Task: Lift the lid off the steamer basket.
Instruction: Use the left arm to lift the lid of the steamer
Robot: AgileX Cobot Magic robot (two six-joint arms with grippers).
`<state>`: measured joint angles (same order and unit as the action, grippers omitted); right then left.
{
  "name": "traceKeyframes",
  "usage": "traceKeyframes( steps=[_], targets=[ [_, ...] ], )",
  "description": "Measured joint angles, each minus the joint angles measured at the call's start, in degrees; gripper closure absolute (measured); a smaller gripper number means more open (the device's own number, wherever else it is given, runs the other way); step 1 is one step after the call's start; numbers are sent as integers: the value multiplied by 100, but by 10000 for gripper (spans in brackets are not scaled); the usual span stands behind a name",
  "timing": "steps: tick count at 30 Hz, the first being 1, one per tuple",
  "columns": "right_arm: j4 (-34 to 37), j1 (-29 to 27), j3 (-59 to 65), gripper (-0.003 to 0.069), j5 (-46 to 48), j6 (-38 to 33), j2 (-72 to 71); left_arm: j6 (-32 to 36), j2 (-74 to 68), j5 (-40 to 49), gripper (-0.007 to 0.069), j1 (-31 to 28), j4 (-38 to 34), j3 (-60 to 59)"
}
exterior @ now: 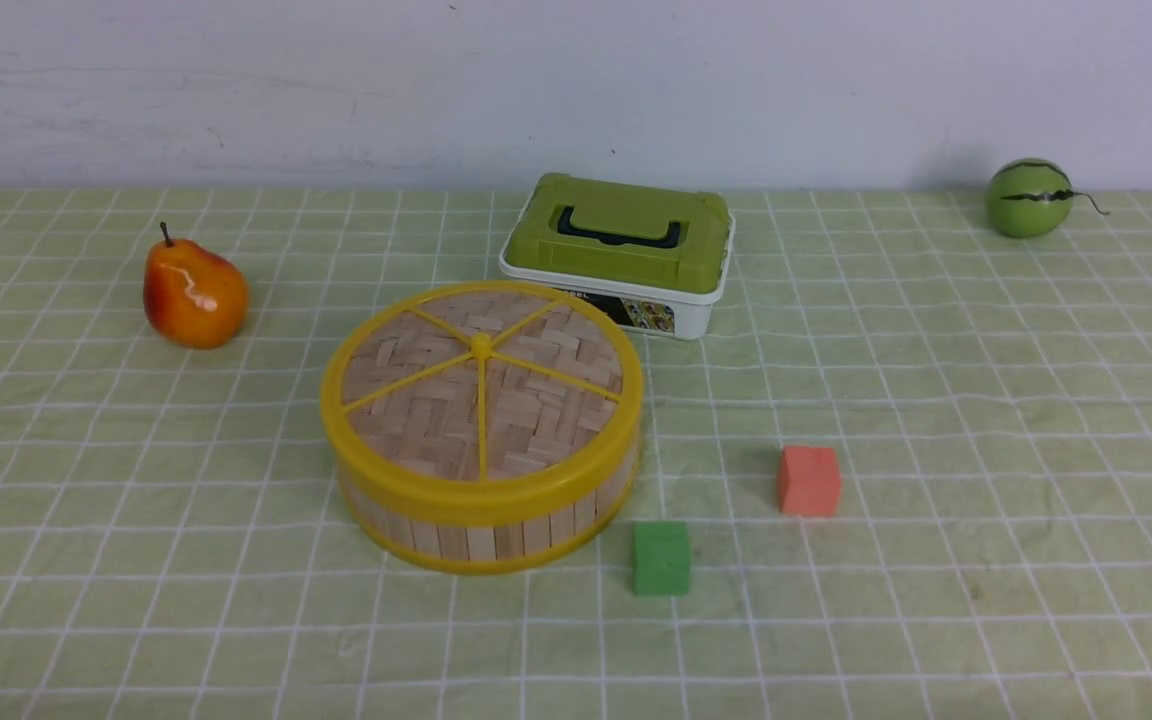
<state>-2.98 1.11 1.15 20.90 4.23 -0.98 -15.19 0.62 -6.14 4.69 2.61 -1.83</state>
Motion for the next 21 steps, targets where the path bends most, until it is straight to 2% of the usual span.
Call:
traceKeyframes(
  steps=[6, 9, 12, 13, 14, 15, 16, 18, 21],
  targets=[
    [0, 0, 0, 417, 0, 0, 0, -157, 0, -1828, 388, 0, -75, 0],
    [0, 0, 0, 417, 0, 0, 0, -428, 0, -2472, 388, 0, -261, 0],
    [0, 0, 0, 417, 0, 0, 0, -609, 0, -2589, 400, 0, -501, 125],
    [0, 0, 0, 417, 0, 0, 0, -568, 0, -2062, 451, 0, -700, 594],
    [0, 0, 0, 417, 0, 0, 0, -568, 0, -1987, 451, 0, -719, 659],
    [0, 0, 0, 417, 0, 0, 0, -318, -66, -1212, 527, 0, -836, 1232],
    [0, 0, 0, 417, 0, 0, 0, -278, -84, -1127, 546, 0, -853, 1389],
    [0, 0, 0, 417, 0, 0, 0, 371, -686, -4, 637, 0, -889, 2404],
    [0, 0, 0, 418, 0, 0, 0, 853, -1482, 825, 637, 0, -891, 3246]
  ],
)
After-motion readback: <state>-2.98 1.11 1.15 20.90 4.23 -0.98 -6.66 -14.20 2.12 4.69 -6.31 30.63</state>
